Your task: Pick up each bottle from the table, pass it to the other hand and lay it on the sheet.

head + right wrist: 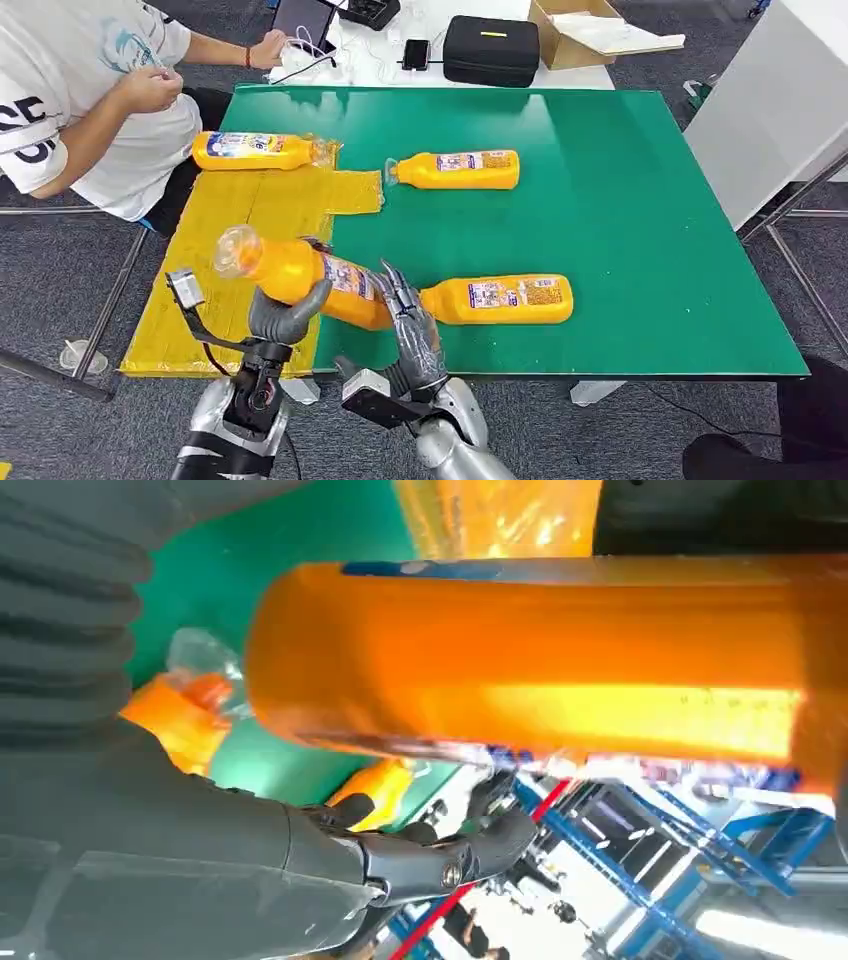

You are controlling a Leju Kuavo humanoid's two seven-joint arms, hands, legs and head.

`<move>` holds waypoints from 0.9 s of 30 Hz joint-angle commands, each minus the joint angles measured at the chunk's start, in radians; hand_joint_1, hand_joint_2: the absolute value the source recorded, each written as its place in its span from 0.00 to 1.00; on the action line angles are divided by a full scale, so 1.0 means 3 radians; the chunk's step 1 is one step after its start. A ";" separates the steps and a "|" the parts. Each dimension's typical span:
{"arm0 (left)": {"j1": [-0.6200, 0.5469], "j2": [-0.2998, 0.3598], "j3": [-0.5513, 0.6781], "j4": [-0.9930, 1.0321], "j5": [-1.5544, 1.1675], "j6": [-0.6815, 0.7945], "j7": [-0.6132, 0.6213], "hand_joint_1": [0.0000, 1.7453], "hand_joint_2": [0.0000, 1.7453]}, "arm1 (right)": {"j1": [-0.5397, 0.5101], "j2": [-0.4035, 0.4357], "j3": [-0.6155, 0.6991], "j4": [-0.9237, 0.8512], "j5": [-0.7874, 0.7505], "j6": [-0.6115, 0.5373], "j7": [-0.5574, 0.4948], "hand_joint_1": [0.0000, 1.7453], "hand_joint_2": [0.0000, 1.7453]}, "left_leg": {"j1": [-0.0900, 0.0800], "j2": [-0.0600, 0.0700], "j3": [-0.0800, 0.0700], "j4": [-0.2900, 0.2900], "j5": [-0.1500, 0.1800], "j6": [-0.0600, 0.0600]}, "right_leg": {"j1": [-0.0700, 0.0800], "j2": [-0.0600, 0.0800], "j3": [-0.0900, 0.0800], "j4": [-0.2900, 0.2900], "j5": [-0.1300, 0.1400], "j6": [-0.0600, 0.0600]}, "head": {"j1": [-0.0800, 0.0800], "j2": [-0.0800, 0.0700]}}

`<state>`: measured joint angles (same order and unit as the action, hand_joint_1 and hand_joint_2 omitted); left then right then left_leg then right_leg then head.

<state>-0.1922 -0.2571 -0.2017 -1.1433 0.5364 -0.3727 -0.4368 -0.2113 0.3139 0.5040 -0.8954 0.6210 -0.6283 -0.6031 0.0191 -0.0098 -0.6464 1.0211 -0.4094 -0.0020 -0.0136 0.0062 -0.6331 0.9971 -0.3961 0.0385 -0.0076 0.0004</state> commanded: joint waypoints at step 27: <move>-0.1281 0.0619 -0.0145 0.1365 -0.4880 0.3569 -0.0397 1.00 1.00 | 0.0261 -0.0329 0.0129 -0.1767 -0.0900 -0.0148 -0.0317 0.00 0.00 | 0.0000 0.0001 0.0020 -0.0003 -0.0002 0.0003 | 0.0002 -0.0003 0.0022 -0.0004 -0.0002 -0.0005 | 0.0000 -0.0001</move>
<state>-0.4689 -0.1465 -0.1342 -0.9404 -0.6893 0.5592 -0.6371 -0.1211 0.2606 0.5375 -1.3839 0.3891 -0.6703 -0.6840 0.0187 -0.0098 -0.6458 1.0212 -0.4084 -0.0023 -0.0139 0.0063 -0.6327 0.9973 -0.3953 0.0385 -0.0076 0.0000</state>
